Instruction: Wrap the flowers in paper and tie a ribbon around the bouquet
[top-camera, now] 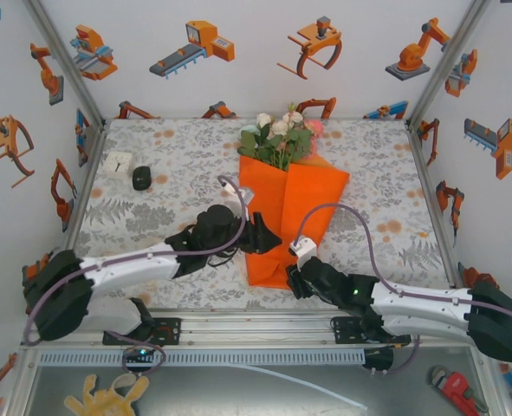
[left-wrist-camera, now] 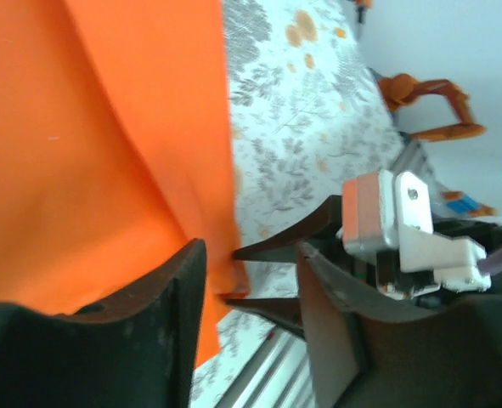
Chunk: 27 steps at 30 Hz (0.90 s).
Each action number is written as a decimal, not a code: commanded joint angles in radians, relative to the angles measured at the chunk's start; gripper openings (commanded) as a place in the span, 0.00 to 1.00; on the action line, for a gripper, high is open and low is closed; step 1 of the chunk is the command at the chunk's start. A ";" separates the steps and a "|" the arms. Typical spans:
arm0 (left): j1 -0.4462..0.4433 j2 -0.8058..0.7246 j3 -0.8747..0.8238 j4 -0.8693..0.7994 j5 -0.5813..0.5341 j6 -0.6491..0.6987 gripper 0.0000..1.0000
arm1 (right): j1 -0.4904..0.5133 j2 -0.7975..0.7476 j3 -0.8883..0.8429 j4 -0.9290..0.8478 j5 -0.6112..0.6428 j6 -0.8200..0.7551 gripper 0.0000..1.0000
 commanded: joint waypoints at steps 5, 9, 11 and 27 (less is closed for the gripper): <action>-0.047 0.076 0.000 -0.321 -0.067 0.114 0.17 | 0.006 -0.005 -0.002 0.044 -0.015 0.020 0.28; -0.090 0.189 0.034 -0.307 -0.079 0.057 0.16 | 0.006 -0.006 0.015 0.011 0.002 0.007 0.21; -0.100 0.218 0.039 -0.280 -0.088 0.053 0.16 | 0.005 -0.010 0.020 0.009 -0.012 -0.006 0.19; -0.099 0.268 -0.020 -0.146 -0.085 -0.005 0.17 | 0.005 0.189 0.026 0.195 -0.206 -0.001 0.16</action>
